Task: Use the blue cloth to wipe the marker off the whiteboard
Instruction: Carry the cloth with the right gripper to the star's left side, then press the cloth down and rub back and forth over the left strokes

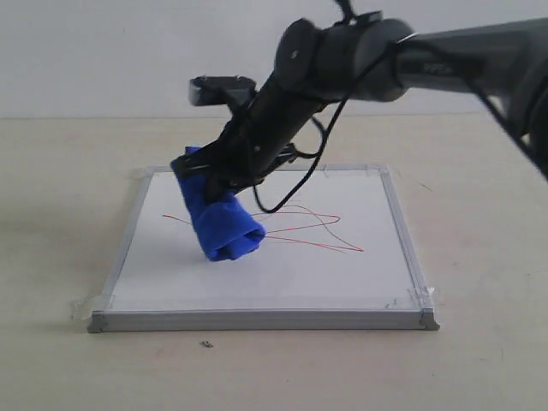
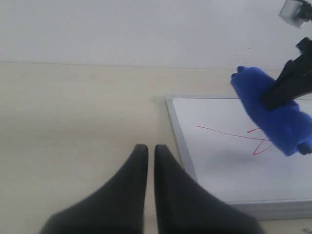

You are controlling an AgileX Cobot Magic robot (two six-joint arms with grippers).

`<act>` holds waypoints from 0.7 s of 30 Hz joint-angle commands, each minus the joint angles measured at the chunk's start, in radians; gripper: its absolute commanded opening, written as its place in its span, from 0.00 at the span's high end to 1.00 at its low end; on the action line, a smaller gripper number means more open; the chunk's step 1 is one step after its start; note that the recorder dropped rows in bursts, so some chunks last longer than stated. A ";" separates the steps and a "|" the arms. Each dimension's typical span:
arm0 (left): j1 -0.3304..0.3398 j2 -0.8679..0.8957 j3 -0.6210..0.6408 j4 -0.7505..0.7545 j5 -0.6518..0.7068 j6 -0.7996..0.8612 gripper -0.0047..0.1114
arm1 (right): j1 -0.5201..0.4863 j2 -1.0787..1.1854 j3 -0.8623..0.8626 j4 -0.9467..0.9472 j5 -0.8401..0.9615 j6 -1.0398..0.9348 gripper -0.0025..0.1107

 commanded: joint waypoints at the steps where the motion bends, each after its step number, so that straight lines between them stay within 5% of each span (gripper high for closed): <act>1: 0.003 -0.003 0.003 0.001 -0.007 0.002 0.92 | 0.071 0.065 -0.040 -0.010 -0.144 0.078 0.98; 9: 0.003 -0.003 0.003 0.001 -0.007 0.002 0.92 | 0.107 0.227 -0.209 -0.054 -0.119 0.194 0.98; 21: 0.003 -0.003 0.003 0.001 -0.007 0.002 0.92 | 0.096 0.353 -0.453 -0.617 0.123 0.557 0.98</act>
